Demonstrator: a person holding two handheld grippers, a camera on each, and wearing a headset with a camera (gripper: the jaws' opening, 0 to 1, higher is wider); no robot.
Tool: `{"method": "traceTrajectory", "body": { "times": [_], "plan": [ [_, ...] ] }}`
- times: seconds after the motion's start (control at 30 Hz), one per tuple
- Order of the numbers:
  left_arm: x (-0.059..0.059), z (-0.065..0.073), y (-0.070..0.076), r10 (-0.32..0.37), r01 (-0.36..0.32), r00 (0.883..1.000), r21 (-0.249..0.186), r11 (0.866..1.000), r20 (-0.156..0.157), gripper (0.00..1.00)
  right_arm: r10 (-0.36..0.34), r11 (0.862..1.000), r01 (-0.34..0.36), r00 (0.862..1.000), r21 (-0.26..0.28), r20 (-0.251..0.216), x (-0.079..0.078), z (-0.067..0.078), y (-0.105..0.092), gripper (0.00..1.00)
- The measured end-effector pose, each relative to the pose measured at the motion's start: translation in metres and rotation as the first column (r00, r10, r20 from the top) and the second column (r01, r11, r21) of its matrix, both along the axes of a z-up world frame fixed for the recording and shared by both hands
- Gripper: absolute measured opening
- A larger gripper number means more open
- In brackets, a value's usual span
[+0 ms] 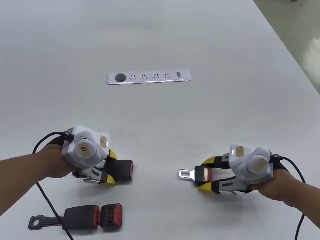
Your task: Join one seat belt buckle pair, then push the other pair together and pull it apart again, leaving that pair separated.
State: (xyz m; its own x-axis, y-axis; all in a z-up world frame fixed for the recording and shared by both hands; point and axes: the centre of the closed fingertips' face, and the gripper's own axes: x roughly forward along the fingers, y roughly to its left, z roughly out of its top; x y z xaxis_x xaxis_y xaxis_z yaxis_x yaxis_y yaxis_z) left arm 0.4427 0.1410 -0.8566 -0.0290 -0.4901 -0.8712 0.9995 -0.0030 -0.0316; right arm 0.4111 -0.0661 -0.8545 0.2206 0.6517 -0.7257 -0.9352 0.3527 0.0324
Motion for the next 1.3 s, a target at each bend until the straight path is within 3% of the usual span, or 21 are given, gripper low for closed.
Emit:
{"method": "traceTrajectory", "body": {
  "times": [0.03,0.07,0.1,0.13,0.17,0.2,0.27,0.3,0.37,0.47,0.53,0.57,0.6,0.63,0.67,0.77,0.83,0.93,1.0,1.1,1.3],
  "plan": [
    [-0.002,0.001,0.000,0.023,-0.023,0.999,0.010,1.000,-0.033,0.37,-0.016,1.000,0.016,1.000,0.008,0.010,0.001,0.001,0.001,0.54],
    [-0.008,0.004,-0.003,0.054,-0.054,0.995,0.006,0.999,-0.087,0.41,-0.068,0.996,0.068,0.998,0.051,-0.005,0.003,0.005,0.005,0.63],
    [-0.005,0.005,-0.006,0.067,-0.068,0.995,-0.004,0.998,-0.079,0.47,-0.116,0.989,0.117,0.993,0.086,-0.016,0.007,0.010,0.008,0.69],
    [0.001,0.006,-0.004,0.104,-0.104,0.993,0.011,0.995,-0.046,0.57,-0.130,0.988,0.129,0.992,0.090,0.006,0.010,0.012,0.008,0.74],
    [0.005,0.008,-0.006,0.119,-0.119,0.993,-0.003,0.993,-0.028,0.64,-0.136,0.988,0.133,0.990,0.075,0.042,0.013,0.013,0.006,0.78],
    [0.007,0.013,-0.008,0.146,-0.147,0.989,-0.033,0.989,-0.026,0.68,-0.139,0.988,0.136,0.989,0.072,0.041,0.012,0.012,0.006,0.80],
    [0.009,0.020,-0.008,0.197,-0.199,0.980,-0.057,0.978,-0.040,0.69,-0.177,0.981,0.173,0.984,0.085,0.036,0.012,0.013,0.007,0.84],
    [0.011,0.023,-0.006,0.200,-0.201,0.979,-0.055,0.978,-0.026,0.69,-0.193,0.977,0.189,0.980,0.099,0.037,0.013,0.015,0.008,0.87],
    [0.013,0.026,-0.001,0.261,-0.261,0.965,-0.049,0.964,-0.013,0.73,-0.240,0.963,0.232,0.970,0.139,0.041,0.017,0.022,0.010,0.91],
    [0.014,0.037,0.000,0.339,-0.338,0.941,-0.098,0.936,-0.012,0.82,-0.300,0.942,0.288,0.953,0.173,0.049,0.020,0.030,0.010,0.93],
    [0.015,0.043,0.007,0.429,-0.428,0.903,-0.107,0.897,-0.015,0.83,-0.348,0.922,0.333,0.936,0.196,0.048,0.023,0.035,0.008,0.96],
    [0.016,0.046,0.009,0.475,-0.474,0.880,-0.122,0.872,-0.023,0.83,-0.359,0.919,0.341,0.932,0.199,0.058,0.024,0.037,0.007,0.97],
    [0.016,0.051,0.010,0.525,-0.523,0.851,-0.155,0.838,-0.036,0.84,-0.372,0.912,0.352,0.926,0.209,0.063,0.024,0.040,0.008,0.98],
    [0.016,0.056,0.011,0.552,-0.549,0.833,-0.187,0.815,-0.042,0.86,-0.380,0.907,0.359,0.923,0.219,0.061,0.022,0.043,0.009,0.99],
    [0.015,0.062,0.013,0.587,-0.581,0.808,-0.224,0.783,-0.045,0.87,-0.377,0.909,0.356,0.924,0.218,0.063,0.020,0.044,0.010,1.00],
    [0.006,0.072,0.023,0.651,-0.642,0.757,-0.256,0.723,-0.059,0.88,-0.376,0.908,0.351,0.923,0.227,0.078,0.014,0.050,0.015,1.00],
    [-0.007,0.074,0.032,0.655,-0.644,0.754,-0.244,0.725,-0.046,0.88,-0.378,0.905,0.347,0.921,0.245,0.091,0.011,0.057,0.018,1.00],
    [-0.020,0.080,0.045,0.671,-0.657,0.741,-0.240,0.714,-0.032,0.89,-0.365,0.908,0.330,0.925,0.257,0.105,0.004,0.063,0.026,1.00],
    [-0.029,0.089,0.054,0.688,-0.671,0.725,-0.252,0.698,-0.023,0.91,-0.345,0.914,0.304,0.931,0.267,0.121,-0.002,0.066,0.032,1.00],
    [-0.039,0.104,0.071,0.725,-0.691,0.689,-0.300,0.657,0.002,0.93,-0.320,0.922,0.278,0.939,0.270,0.127,-0.011,0.070,0.042,1.00],
    [-0.065,0.115,0.098,0.760,-0.713,0.650,-0.335,0.616,0.016,0.98,-0.310,0.924,0.264,0.941,0.277,0.134,-0.025,0.074,0.054,1.00]
  ]
}}
